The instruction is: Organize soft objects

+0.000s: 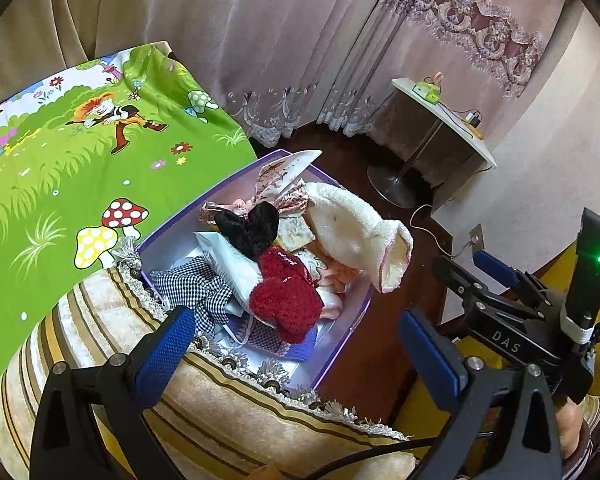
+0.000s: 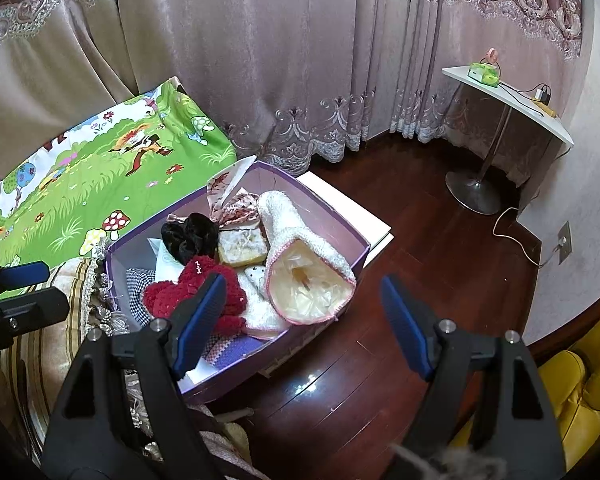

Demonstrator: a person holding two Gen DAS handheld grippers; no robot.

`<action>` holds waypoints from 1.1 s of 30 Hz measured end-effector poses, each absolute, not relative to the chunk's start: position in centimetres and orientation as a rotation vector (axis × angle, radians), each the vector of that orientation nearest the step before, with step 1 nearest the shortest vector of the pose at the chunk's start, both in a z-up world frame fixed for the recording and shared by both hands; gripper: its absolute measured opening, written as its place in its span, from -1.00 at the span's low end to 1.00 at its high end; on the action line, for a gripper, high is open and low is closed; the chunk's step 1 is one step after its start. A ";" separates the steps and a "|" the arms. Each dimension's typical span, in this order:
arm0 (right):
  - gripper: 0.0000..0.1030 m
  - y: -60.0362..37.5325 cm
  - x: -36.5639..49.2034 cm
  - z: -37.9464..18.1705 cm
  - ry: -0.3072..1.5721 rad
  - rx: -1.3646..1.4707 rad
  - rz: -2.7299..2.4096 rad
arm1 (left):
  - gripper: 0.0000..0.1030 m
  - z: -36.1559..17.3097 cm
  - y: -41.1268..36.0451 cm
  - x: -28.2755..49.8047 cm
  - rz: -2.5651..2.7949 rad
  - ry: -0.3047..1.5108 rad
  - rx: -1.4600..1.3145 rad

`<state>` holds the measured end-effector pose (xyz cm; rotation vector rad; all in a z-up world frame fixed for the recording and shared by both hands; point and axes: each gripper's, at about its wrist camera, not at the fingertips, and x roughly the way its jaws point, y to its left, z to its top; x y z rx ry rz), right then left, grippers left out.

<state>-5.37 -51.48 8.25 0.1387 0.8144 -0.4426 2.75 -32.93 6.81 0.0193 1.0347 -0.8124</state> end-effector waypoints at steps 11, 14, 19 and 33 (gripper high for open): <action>0.59 -51.5 -5.3 8.3 0.817 0.138 -0.442 | 0.99 6.6 -33.0 2.9 -0.806 1.046 0.025; 0.59 -51.5 -5.3 8.3 0.817 0.138 -0.442 | 0.99 6.5 -33.0 2.8 -0.806 1.050 0.028; 0.59 -51.5 -5.3 8.2 0.818 0.139 -0.441 | 0.99 6.3 -33.1 2.9 -0.805 1.058 0.033; 0.59 -51.5 -5.4 8.1 0.820 0.140 -0.441 | 0.99 6.0 -33.4 2.8 -0.804 1.055 0.047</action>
